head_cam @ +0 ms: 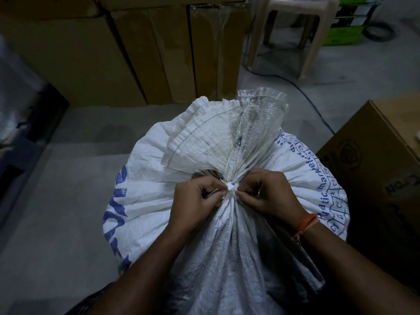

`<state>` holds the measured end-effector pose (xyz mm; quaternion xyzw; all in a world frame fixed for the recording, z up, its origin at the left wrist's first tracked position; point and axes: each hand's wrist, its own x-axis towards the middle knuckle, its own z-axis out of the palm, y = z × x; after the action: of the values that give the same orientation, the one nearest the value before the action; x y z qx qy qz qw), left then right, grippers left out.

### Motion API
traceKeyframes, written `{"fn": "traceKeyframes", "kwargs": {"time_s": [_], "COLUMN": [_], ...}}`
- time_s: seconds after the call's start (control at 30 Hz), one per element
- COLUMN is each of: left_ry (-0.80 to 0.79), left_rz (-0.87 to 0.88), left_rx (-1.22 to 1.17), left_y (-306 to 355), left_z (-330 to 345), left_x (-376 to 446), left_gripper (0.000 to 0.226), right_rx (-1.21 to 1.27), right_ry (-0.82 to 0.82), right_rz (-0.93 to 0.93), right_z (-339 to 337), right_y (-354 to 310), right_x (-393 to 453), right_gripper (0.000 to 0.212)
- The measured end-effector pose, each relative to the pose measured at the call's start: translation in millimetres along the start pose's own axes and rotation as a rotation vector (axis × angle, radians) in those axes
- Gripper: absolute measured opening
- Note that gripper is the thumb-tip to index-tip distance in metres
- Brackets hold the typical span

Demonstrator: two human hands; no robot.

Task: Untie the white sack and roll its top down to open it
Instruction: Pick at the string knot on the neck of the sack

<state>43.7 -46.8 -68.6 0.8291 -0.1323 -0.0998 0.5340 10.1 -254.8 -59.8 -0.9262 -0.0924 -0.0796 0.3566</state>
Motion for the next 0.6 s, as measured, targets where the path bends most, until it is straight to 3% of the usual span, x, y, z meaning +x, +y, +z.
{"fn": "traceKeyframes", "kwargs": {"time_s": [0.6], "left_ry": [-0.003], "left_rz": [0.004], "left_rx": [0.049], "left_y": [9.5], "left_z": [-3.9], "left_x": [0.7], "left_gripper": [0.014], "right_rx": [-0.019], "right_ry": [-0.044], "right_rz": [0.031], "right_z": [-9.7], "right_y": [-1.0], "right_x": [0.1], "right_gripper": [0.019]}}
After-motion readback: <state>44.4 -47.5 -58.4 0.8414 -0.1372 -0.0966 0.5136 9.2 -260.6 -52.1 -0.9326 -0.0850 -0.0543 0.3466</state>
